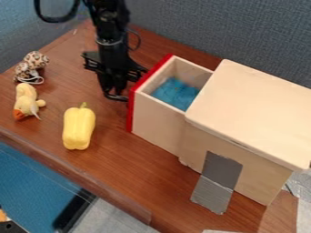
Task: Open the drawer
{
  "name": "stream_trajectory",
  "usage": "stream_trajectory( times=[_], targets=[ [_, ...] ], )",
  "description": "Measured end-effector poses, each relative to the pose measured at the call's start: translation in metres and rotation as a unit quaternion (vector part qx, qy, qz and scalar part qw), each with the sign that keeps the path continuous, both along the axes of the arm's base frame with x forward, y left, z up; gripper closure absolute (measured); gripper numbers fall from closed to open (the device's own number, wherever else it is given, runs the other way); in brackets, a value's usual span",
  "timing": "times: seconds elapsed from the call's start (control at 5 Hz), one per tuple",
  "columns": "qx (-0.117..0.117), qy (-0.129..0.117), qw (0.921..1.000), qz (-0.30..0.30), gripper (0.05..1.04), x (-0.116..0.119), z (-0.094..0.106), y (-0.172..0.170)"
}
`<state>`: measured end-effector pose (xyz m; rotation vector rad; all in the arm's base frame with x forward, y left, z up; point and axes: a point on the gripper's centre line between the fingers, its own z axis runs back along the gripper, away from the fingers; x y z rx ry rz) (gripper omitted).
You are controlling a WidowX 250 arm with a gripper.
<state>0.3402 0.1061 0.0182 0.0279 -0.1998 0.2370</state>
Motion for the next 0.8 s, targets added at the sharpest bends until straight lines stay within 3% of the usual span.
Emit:
stream_trajectory(
  times=[0.2, 0.4, 0.6, 0.8],
  targets=[
    [0.003, -0.001, 1.0, 0.004, 0.485, -0.001, 0.002, 0.01],
    [0.003, 0.002, 1.0, 0.001, 0.17, -0.002, 0.003, 0.012],
    [0.009, -0.036, 0.9993, -0.002, 0.072, 0.001, 0.034, 0.016],
    [0.014, -0.056, 0.998, -0.028, 0.077, -0.005, 0.067, 0.021]
  ],
)
